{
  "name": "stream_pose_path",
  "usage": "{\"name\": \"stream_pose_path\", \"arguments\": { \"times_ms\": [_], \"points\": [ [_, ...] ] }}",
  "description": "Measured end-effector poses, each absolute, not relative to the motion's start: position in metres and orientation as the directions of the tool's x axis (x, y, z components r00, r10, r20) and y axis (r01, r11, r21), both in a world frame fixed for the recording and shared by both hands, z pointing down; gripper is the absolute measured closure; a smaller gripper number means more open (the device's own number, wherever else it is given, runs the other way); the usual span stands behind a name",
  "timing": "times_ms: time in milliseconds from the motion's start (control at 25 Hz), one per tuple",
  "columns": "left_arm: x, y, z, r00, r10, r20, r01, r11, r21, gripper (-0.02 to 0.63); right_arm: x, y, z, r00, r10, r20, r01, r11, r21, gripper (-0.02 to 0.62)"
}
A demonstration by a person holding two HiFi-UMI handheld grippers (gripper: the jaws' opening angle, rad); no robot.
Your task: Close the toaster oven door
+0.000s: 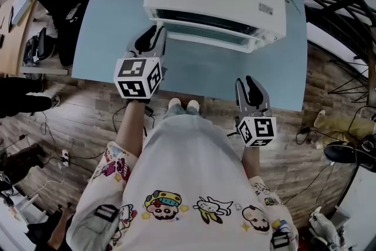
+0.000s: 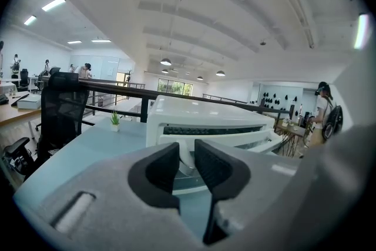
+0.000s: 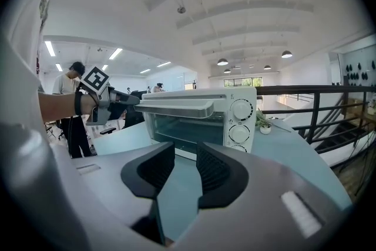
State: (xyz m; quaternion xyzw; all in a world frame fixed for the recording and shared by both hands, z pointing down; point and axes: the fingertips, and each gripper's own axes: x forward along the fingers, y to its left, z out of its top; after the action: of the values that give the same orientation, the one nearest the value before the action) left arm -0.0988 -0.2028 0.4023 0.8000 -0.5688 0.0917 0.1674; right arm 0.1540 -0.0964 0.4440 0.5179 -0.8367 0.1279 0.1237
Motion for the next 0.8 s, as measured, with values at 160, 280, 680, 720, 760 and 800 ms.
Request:
{"name": "stream_pose_path", "arguments": {
  "times_ms": [160,280,680,720,760,800],
  "points": [
    [-0.098,-0.218,0.398,0.338,-0.881,0.331,-0.94,-0.299,0.164,0.528,0.157,-0.1,0.446,-0.424,-0.838,0.343,-0.903,0.422,-0.087,0.466],
    [-0.098,-0.225,0.395,0.336,-0.884,0.326,-0.941,-0.297,0.164,0.528,0.158,-0.102,0.446,-0.419,-0.841,0.343,-0.906,0.415,-0.089,0.466],
    [-0.098,-0.234,0.393,0.34,-0.884,0.32,-0.939,-0.3,0.167,0.528,0.159,-0.105,0.446,-0.402,-0.849,0.344,-0.914,0.396,-0.089,0.466],
    [-0.098,-0.234,0.393,0.342,-0.884,0.319,-0.938,-0.301,0.172,0.528,0.158,-0.105,0.445,-0.402,-0.849,0.343,-0.913,0.397,-0.089,0.466],
    [-0.099,-0.234,0.393,0.343,-0.885,0.316,-0.937,-0.301,0.175,0.528,0.157,-0.105,0.445,-0.403,-0.849,0.342,-0.913,0.398,-0.089,0.466],
    [-0.099,-0.234,0.393,0.343,-0.886,0.312,-0.937,-0.301,0.176,0.526,0.156,-0.104,0.445,-0.404,-0.849,0.341,-0.913,0.399,-0.088,0.466]
  ]
}}
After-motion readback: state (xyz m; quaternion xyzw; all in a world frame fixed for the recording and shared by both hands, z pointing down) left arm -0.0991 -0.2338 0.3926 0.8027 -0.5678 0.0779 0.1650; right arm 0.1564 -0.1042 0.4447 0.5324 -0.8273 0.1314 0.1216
